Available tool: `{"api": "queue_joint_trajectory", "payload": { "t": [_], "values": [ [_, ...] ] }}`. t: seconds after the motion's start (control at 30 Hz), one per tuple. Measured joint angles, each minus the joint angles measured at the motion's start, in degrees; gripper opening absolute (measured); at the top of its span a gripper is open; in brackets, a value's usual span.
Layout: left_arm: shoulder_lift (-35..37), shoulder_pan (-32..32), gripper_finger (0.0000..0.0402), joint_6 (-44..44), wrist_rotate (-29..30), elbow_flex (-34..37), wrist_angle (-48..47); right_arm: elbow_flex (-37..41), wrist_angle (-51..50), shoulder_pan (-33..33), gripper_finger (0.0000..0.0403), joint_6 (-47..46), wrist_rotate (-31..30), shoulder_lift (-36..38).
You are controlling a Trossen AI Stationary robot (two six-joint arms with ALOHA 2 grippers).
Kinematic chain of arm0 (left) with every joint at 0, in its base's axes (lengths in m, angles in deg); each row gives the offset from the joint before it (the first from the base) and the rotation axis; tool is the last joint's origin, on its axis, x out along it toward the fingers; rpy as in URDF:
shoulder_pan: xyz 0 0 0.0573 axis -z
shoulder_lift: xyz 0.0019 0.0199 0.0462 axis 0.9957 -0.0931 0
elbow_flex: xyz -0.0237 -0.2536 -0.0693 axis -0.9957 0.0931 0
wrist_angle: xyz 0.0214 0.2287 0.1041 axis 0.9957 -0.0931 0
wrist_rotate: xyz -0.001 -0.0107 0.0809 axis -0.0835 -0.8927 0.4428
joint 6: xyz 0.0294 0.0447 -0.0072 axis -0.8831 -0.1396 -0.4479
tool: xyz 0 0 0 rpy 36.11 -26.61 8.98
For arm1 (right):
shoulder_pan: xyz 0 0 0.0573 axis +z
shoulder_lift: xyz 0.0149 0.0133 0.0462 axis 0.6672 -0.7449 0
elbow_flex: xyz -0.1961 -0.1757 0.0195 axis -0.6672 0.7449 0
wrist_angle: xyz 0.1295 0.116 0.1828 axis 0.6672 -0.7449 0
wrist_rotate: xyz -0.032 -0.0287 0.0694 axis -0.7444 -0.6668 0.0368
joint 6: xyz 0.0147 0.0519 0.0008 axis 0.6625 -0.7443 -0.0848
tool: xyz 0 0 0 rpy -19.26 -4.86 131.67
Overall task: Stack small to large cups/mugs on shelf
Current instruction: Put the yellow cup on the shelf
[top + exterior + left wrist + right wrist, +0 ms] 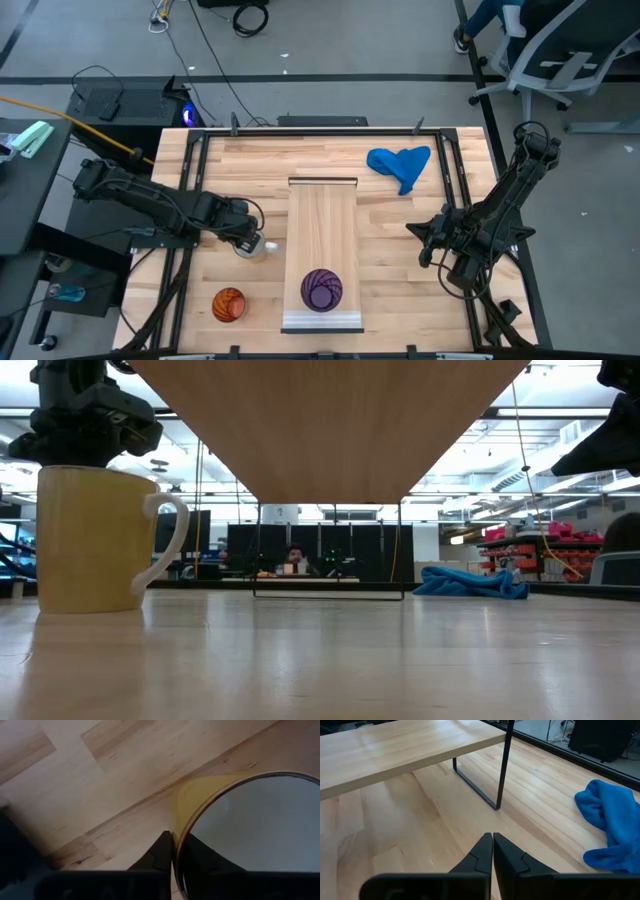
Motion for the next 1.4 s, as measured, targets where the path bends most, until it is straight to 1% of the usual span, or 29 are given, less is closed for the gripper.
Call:
{"api": "queue_joint_trajectory", "payload": {
  "t": [0.1, 0.37, 0.6, 0.73, 0.9, 1.07, 1.3, 1.4],
  "values": [
    [0.0, -0.01, 0.003, -0.39, 0.03, 0.0, 0.04, -0.01, 0.0, 0.0, 0.002, 0.0, 0.0, 0.0],
    [-0.02, -0.03, 0.0081, -0.13, 0.4, 0.06, 0.2, 0.0, 0.02, 0.0, 0.002, 0.0, -0.01, 0.0],
    [-0.02, -0.04, 0.0094, -0.16, 0.36, 0.05, 0.17, 0.0, 0.13, 0.0, 0.002, 0.0, -0.02, 0.0],
    [-0.02, -0.03, 0.0088, -2.5, 0.34, 0.04, 0.16, 0.0, 0.24, 0.0, 0.002, 0.0, -0.02, 0.0],
    [-0.02, -0.03, 0.0071, -2.99, 0.62, 0.05, 0.33, -0.02, 0.38, 0.0, 0.002, 0.01, -0.02, 0.0],
    [0.0, -0.03, 0.0023, -4.59, 0.64, 0.07, 0.46, 0.0, 0.46, 0.0, 0.002, 0.13, -0.02, 0.0],
    [0.0, -1.02, 0.0023, -5.49, 0.18, -0.05, 0.38, 0.0, 0.46, 0.0, 0.002, 0.17, -0.04, 0.0],
    [-0.11, -1.97, 0.0023, -7.58, 0.15, -1.81, -0.99, 0.0, 0.46, 0.0, 0.002, 0.17, -0.04, 0.0]
  ]
}}
